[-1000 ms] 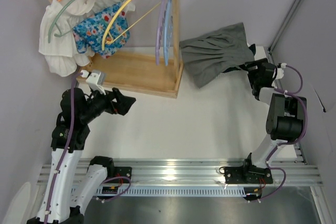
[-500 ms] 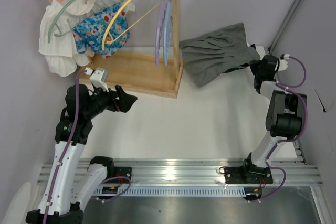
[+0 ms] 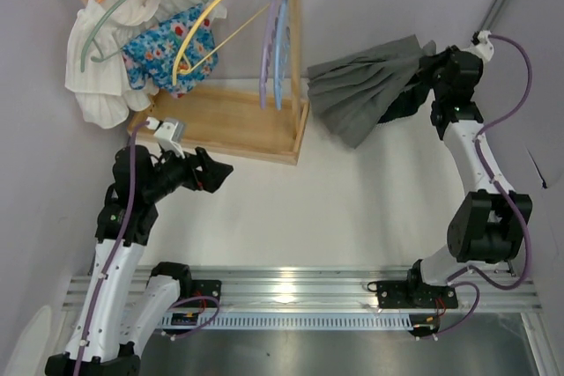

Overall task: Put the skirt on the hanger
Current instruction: Grab the skirt from the pile, then move the skirt to the center of the board

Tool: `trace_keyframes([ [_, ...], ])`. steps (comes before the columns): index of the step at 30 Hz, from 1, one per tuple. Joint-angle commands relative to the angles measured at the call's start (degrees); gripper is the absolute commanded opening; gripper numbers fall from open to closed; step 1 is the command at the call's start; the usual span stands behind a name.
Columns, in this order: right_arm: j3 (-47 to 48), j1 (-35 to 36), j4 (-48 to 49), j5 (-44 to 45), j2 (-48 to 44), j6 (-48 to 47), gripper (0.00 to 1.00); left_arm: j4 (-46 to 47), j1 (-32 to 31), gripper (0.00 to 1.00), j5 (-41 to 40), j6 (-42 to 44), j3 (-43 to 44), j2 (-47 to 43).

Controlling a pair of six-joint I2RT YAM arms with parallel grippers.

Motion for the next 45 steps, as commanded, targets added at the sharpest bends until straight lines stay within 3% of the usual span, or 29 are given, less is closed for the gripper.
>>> trace_keyframes([
  [1, 6.1, 2.3, -2.4, -3.1, -6.3, -8.4, 0.00, 3.1, -0.3, 1.00, 0.9, -0.7, -1.0, -0.5],
  [6, 14.9, 3.7, -5.5, -12.4, -9.8, -11.0, 0.00, 6.7, -0.3, 0.99, 2.9, -2.1, -4.2, -1.0],
  [16, 27.7, 7.0, -16.1, -19.1, -19.2, -12.7, 0.00, 8.9, -0.6, 1.00, 4.3, -1.0, -6.4, 0.1],
  [21, 24.4, 7.7, -25.3, -21.6, -24.8, -11.2, 0.00, 8.5, -2.0, 1.00, 5.0, 0.3, -4.5, 1.3],
  [26, 13.6, 10.9, -32.1, -23.3, -32.0, -13.2, 0.00, 7.0, -6.2, 0.99, 6.8, 2.1, -1.6, 2.9],
  [31, 0.9, 16.5, -36.4, -23.5, -35.6, -11.9, 0.00, 4.6, -17.2, 1.00, -0.9, 4.9, 0.5, 3.9],
  [36, -16.8, 26.6, -30.8, -16.1, -40.9, -7.4, 0.00, 8.1, -30.7, 1.00, -8.9, 2.4, 0.2, 3.3],
  [40, -24.9, 34.6, -22.5, -10.2, -44.1, -5.0, 0.00, 10.9, -40.9, 0.99, -18.0, 2.2, 1.7, 2.9],
  [45, -27.3, 37.7, -19.3, -9.5, -42.8, -2.8, 0.00, 12.4, -51.6, 1.00, -30.0, 1.4, 4.3, 9.3],
])
